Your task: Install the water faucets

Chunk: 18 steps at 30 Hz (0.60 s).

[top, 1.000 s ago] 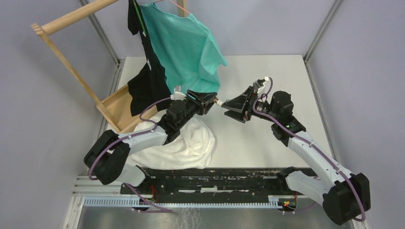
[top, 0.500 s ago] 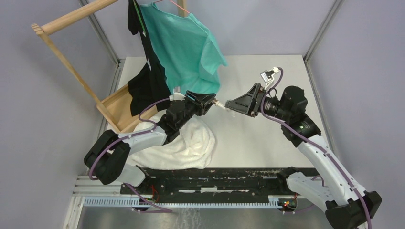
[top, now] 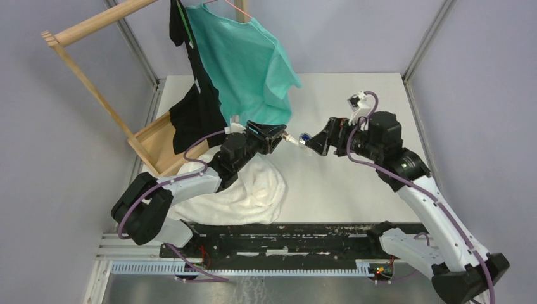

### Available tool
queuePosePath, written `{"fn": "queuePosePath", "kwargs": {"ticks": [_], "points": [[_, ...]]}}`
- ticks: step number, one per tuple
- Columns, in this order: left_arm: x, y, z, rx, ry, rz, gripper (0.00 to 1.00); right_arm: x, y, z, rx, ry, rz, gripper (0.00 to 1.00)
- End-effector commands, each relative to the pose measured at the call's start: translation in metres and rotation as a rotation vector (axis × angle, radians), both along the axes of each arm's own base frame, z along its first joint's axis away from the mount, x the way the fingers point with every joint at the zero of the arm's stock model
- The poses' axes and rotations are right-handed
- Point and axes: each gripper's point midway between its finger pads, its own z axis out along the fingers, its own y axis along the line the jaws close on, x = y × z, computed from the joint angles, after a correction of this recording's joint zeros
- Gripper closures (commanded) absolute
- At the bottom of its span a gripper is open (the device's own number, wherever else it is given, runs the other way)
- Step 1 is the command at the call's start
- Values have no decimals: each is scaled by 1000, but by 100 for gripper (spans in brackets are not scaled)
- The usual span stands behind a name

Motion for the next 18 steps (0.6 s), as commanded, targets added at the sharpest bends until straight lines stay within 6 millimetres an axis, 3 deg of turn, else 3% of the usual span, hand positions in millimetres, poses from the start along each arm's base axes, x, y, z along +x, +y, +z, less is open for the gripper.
{"fn": "queuePosePath", "kwargs": {"ticks": [1,6,9,14,18], "points": [[1,-1,47,-114,-96,-7,97,6,18,-5,-45,-41,96,0],[1,-3,46,-114,-94,-15,97,18,35,-22,-45,-10,128,0],[1,-5,46,-114,-94,-25,97,25,41,-30,-37,14,130,7],[-2,-10,46,-123,-95,-56,97,36,39,-46,-52,56,78,41],[-4,-11,44,-130,-98,-70,97,36,43,-48,-16,85,80,59]]}}
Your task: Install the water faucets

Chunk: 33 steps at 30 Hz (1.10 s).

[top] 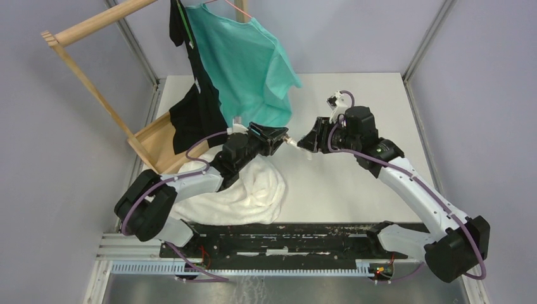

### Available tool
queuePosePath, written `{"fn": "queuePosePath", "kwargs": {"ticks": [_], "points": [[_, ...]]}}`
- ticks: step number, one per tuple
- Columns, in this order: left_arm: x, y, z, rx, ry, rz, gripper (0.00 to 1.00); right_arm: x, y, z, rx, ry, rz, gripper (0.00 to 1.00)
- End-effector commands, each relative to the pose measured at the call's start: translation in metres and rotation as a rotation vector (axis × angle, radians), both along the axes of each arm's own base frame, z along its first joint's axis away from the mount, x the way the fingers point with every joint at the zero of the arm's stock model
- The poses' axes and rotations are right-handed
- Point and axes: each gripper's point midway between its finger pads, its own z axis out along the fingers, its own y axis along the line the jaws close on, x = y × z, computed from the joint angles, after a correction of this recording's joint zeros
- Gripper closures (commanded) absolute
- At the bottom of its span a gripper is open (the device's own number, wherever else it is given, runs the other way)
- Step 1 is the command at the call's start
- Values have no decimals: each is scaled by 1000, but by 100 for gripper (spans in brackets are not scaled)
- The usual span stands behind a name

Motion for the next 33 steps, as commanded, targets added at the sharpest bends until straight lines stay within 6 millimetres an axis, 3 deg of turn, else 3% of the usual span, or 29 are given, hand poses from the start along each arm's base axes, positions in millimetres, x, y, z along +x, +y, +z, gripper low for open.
{"fn": "queuePosePath", "kwargs": {"ticks": [1,4,11,15,20,21,23,27,33], "points": [[-1,-5,56,-147,-119,-27,97,6,8,11,74,-11,-8,64],[-3,-5,59,-159,-135,-37,97,5,12,6,134,72,-23,73],[-11,-6,71,-202,-194,-77,97,9,31,3,509,348,1,79],[-15,-8,72,-210,-206,-99,97,11,39,7,684,485,33,80],[-21,-9,83,-230,-253,-126,97,15,41,4,773,582,54,77],[-22,-9,83,-229,-256,-128,97,17,39,4,786,580,49,74],[-23,-8,84,-228,-259,-128,97,17,37,1,779,576,38,58],[-24,-5,83,-221,-256,-116,97,12,31,-6,665,550,4,35],[-22,-3,83,-208,-248,-104,97,-2,7,-3,355,369,-25,16]]}}
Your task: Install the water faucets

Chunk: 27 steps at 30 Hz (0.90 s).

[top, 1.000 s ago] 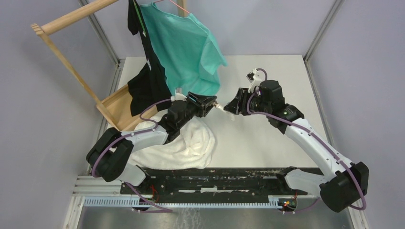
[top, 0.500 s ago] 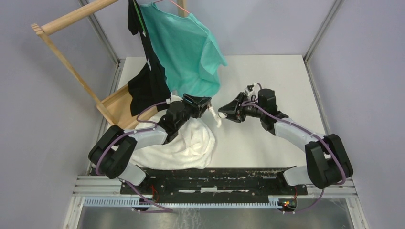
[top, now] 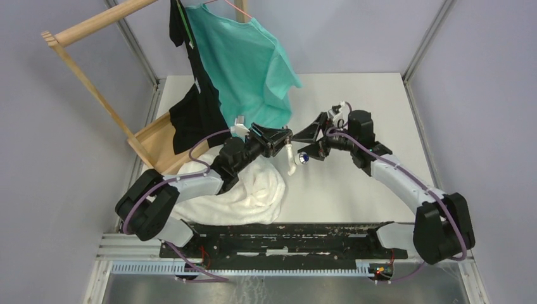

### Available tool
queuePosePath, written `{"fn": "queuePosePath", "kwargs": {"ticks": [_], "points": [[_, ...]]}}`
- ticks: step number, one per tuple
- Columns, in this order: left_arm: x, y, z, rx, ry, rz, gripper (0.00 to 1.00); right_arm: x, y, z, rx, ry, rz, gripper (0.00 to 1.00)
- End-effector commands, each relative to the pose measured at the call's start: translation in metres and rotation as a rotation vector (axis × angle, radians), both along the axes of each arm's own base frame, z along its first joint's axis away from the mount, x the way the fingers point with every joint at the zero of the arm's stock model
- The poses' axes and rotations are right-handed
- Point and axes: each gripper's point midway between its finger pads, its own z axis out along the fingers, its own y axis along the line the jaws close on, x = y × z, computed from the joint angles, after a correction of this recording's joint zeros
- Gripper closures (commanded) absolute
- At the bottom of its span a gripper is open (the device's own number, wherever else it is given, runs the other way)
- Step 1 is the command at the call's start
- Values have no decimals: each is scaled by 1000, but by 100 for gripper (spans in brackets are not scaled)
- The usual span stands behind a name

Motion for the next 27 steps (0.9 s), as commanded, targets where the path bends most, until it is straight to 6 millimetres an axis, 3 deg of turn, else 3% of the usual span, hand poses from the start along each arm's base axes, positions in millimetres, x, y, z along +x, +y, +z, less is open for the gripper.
{"fn": "queuePosePath", "kwargs": {"ticks": [1,8,12,15,19,27], "points": [[-10,2,69,-149,-143,-29,97,-10,-24,18,-256,-202,11,15],[-5,3,71,-144,-125,-12,97,-25,-47,31,-460,-403,19,6],[-1,5,68,-132,-89,15,97,-26,-62,46,-527,-514,-86,4],[5,9,66,-116,-47,52,97,-27,-71,56,-457,-628,-238,2],[13,13,67,-81,-16,101,97,-36,-77,88,-289,-825,-406,0],[26,8,72,-72,71,137,97,-39,-54,78,-213,-882,-435,0]]}}
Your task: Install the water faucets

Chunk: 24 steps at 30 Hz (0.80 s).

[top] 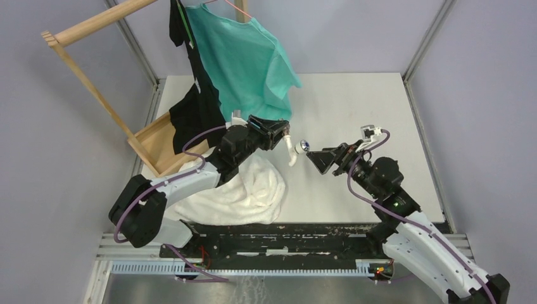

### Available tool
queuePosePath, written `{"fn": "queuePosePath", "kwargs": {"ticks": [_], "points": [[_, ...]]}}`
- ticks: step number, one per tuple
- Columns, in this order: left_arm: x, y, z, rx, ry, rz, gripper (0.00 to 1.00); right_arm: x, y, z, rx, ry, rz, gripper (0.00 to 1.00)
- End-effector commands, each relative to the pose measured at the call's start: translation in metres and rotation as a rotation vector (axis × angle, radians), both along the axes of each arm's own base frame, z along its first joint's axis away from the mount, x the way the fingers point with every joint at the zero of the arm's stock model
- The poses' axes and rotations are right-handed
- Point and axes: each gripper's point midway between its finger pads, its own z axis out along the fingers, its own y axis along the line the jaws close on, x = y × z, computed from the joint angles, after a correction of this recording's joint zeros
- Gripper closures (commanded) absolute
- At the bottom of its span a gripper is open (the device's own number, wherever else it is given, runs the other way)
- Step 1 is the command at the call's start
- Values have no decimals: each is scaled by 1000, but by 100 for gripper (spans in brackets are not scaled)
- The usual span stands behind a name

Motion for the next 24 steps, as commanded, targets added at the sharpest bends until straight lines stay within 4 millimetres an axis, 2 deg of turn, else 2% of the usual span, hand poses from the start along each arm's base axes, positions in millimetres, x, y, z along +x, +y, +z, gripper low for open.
{"fn": "queuePosePath", "kwargs": {"ticks": [1,10,12,18,24], "points": [[11,1,62,-145,-42,51,97,11,11,27,111,-129,-49,0],[16,-2,60,-142,5,75,97,27,35,17,99,-165,-94,0],[15,-2,59,-146,12,77,97,34,40,13,88,-154,-110,3],[17,-3,58,-149,17,84,97,45,66,7,126,-143,-78,32],[14,-4,54,-143,24,75,97,50,68,8,147,-159,-96,69]]}}
